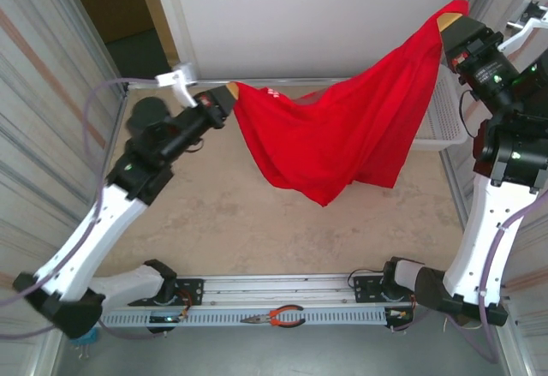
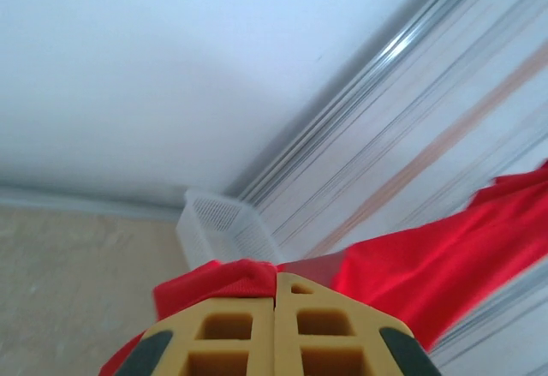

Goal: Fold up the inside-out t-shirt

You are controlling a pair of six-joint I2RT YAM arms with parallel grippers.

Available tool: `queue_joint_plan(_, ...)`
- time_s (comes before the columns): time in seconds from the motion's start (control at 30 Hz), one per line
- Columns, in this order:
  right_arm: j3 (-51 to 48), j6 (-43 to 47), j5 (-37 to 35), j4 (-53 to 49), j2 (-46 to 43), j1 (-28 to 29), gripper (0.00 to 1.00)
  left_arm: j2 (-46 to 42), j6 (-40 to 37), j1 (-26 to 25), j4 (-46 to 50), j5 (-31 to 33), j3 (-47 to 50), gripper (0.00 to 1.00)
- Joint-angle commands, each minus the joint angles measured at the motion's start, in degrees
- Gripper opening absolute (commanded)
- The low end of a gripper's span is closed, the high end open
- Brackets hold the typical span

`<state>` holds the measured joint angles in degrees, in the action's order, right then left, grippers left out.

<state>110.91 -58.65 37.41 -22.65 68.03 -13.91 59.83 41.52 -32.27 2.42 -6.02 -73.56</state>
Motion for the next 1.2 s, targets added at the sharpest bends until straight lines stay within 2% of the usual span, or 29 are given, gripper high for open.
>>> queue_joint_plan(0.0, 1.68, -2.28, -0.05, 3.9, -3.06, -0.41, 0.0, -5.26, -1.1, 0.02, 3.95, 5.79, -3.14, 0.0)
queue_joint_plan(0.1, -1.69, -4.08, 0.42, 6.11, -3.42, -0.33, 0.0, -6.1, 0.0, 0.25, 9.45, 10.48, -2.66, 0.0)
queue_joint_plan(0.17, -6.71, -3.82, -0.65, 7.11, -3.6, 0.61, 0.0, -5.44, 2.24, 2.65, 11.72, 11.16, -0.88, 0.0)
queue_joint_plan(0.23, -10.71, -2.63, -1.99, 7.83, -2.98, 2.7, 0.0, -3.84, 5.3, 7.6, 10.94, 7.37, 2.31, 0.0)
queue_joint_plan(0.33, -14.64, 3.69, -8.46, 5.86, 0.1, 9.56, 0.0, 1.58, 8.8, 15.67, 8.1, 0.72, 6.32, 0.0)
queue_joint_plan(0.43, -16.02, 9.42, -14.65, 4.34, 6.96, 16.22, 0.0, 10.57, 7.89, 20.91, 5.19, -3.46, 7.09, 0.0)
queue_joint_plan(0.53, -14.25, 12.97, -18.47, 3.74, 16.98, 19.87, 0.0, 21.54, 5.49, 24.02, 3.81, -6.64, 3.46, 0.0)
queue_joint_plan(0.67, -6.88, 15.41, -21.87, 2.16, 32.35, 21.29, 0.0, 35.88, 1.67, 25.91, 4.05, -8.07, -5.41, 0.0)
queue_joint_plan(0.73, 0.26, 16.46, -22.5, 0.97, 40.54, 21.55, 0.0, 42.96, -1.36, 26.49, 5.94, -8.42, -12.05, 0.0)
queue_joint_plan(0.77, 3.72, 17.18, -22.26, -0.02, 43.76, 21.69, 0.03, 45.57, -2.55, 26.83, 6.49, -9.06, -14.85, 0.0)
queue_joint_plan(0.8, 8.01, 18.19, -22.21, -1.73, 47.19, 21.96, 0.25, 48.12, -3.76, 27.2, 7.13, -9.97, -17.89, 0.05)
queue_joint_plan(0.83, 12.17, 19.52, -22.32, -4.03, 49.81, 22.34, 0.44, 50.2, -4.45, 27.69, 8.37, -11.41, -20.78, 0.18)
queue_joint_plan(0.87, 15.23, 20.63, -23.04, -6.4, 51.23, 22.88, 0.56, 51.47, -4.68, 28.14, 9.72, -12.67, -22.87, 0.34)
queue_joint_plan(0.9, 17.77, 21.99, -23.87, -8.65, 51.75, 23.57, 0.63, 52.16, -4.93, 28.43, 11.36, -13.27, -24.59, 0.48)
queue_joint_plan(0.93, 18.32, 23.04, -24.13, -9.7, 50.9, 24.24, 0.66, 51.87, -5.46, 28.49, 12.51, -13.57, -25.43, 0.56)
queue_joint_plan(1.03, 11.76, 24.31, -25.75, -10.53, 43.82, 25.91, 0.71, 47.24, -7.16, 28.01, 13.32, -13.35, -21.38, 0.67)
queue_joint_plan(1.17, -13.09, 21.32, -26.07, -4.53, 27.45, 26.3, 0.77, 35.92, -7.03, 25.73, 12.43, -11.0, -7.35, 0.69)
